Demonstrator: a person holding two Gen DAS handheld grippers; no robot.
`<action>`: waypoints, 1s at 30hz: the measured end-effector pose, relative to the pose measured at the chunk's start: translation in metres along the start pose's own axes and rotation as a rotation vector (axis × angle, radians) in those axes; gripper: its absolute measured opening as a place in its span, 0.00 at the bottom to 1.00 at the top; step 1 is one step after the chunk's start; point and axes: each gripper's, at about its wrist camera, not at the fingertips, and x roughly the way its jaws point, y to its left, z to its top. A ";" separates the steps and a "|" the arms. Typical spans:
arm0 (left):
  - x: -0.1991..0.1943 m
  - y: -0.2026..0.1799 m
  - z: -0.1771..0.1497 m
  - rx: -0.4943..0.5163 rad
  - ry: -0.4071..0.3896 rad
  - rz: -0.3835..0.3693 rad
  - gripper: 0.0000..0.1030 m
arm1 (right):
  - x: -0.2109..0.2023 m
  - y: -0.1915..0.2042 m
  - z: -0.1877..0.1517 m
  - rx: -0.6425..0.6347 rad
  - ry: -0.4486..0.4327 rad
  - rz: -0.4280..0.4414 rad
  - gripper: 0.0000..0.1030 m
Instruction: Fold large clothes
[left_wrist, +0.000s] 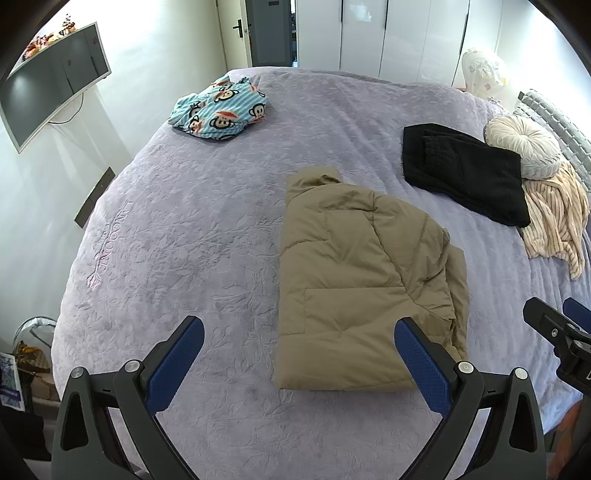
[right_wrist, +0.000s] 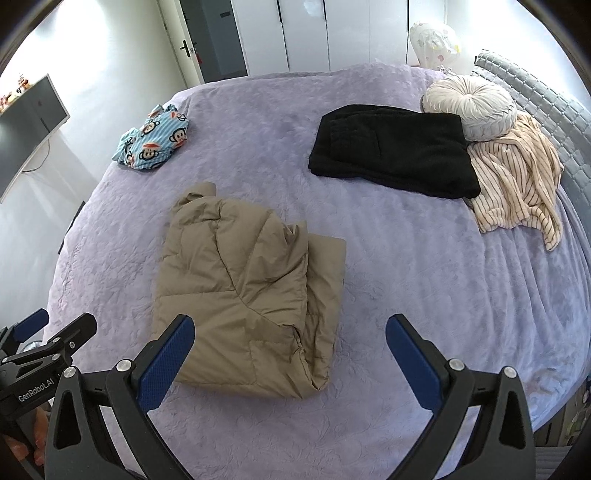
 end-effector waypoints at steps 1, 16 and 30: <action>0.000 0.000 0.000 0.000 0.001 -0.001 1.00 | 0.000 0.000 0.000 0.000 0.000 -0.001 1.00; 0.000 -0.001 0.000 0.000 0.001 0.000 1.00 | 0.002 -0.002 0.001 0.008 0.006 0.008 1.00; 0.001 0.000 -0.001 0.001 0.003 0.002 1.00 | 0.003 -0.003 0.002 0.004 0.008 0.007 1.00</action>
